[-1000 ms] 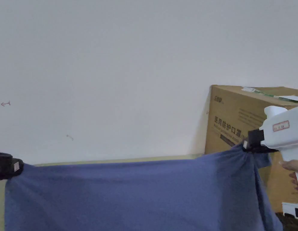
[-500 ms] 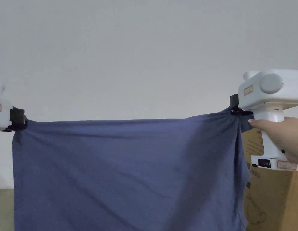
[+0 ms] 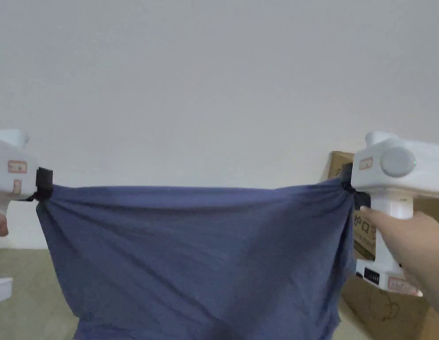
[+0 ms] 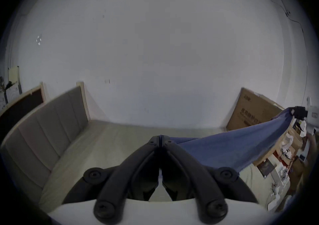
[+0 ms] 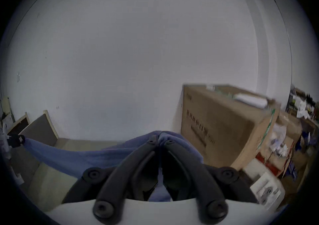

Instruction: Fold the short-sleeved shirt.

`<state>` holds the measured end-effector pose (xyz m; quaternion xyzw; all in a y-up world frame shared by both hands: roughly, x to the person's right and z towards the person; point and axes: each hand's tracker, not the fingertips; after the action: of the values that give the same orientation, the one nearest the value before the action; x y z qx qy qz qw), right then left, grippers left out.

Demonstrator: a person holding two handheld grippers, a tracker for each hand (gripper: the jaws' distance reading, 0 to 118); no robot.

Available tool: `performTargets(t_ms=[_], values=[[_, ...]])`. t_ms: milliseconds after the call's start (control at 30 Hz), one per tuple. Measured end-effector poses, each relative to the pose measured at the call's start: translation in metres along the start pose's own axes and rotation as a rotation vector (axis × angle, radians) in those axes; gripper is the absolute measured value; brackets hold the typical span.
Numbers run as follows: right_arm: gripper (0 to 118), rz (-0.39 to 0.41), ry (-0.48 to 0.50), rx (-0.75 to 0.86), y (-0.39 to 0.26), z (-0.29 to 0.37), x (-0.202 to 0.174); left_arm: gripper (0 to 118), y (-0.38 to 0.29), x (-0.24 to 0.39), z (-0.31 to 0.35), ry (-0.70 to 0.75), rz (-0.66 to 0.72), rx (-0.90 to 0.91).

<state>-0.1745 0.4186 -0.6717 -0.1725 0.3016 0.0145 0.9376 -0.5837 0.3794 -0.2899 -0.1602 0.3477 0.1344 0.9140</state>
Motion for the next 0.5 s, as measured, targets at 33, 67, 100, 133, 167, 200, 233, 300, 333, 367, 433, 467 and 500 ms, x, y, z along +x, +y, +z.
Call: performTargets(t_ms=[33,67,100,133,167,200,233,300,333,367,433,467,500], values=[[1,-0.017,0.014,-0.048,-0.033,-0.005,0.009,0,-0.027,-0.004,-0.004,-0.012,0.019,-0.039],[1,-0.039,0.011,-0.104,-0.070,-0.009,0.019,0,-0.058,-0.009,-0.007,-0.023,0.053,-0.084],[1,-0.070,0.030,-0.163,-0.109,-0.011,0.030,0,-0.089,-0.015,-0.008,-0.041,0.090,-0.124],[1,-0.078,0.044,-0.227,-0.150,-0.011,0.041,0,-0.123,-0.019,-0.006,-0.041,0.123,-0.156],[1,-0.094,0.032,-0.311,-0.193,-0.010,0.051,0,-0.159,-0.024,-0.003,-0.047,0.140,-0.208],[1,-0.101,0.038,-0.389,-0.229,-0.014,0.066,0,-0.189,-0.028,0.000,-0.045,0.148,-0.253],[1,-0.097,0.034,-0.467,-0.270,-0.008,0.076,0,-0.222,-0.033,0.004,-0.041,0.142,-0.323],[1,-0.062,0.048,-0.590,-0.336,0.012,0.094,0,-0.282,-0.041,0.021,-0.025,0.106,-0.433],[1,-0.034,0.048,-0.636,-0.365,0.028,0.101,0,-0.309,-0.046,0.032,-0.036,0.090,-0.482],[1,-0.005,0.059,-0.682,-0.388,0.044,0.109,0,-0.334,-0.050,0.044,-0.030,0.067,-0.531],[1,0.040,0.064,-0.756,-0.425,0.076,0.120,0,-0.376,-0.064,0.060,-0.046,0.049,-0.605],[1,0.061,0.076,-0.767,-0.440,0.103,0.121,0,-0.393,-0.065,0.074,-0.049,0.045,-0.646],[1,0.061,0.107,-0.737,-0.446,0.121,0.125,0,-0.405,-0.067,0.087,-0.067,0.056,-0.661]])
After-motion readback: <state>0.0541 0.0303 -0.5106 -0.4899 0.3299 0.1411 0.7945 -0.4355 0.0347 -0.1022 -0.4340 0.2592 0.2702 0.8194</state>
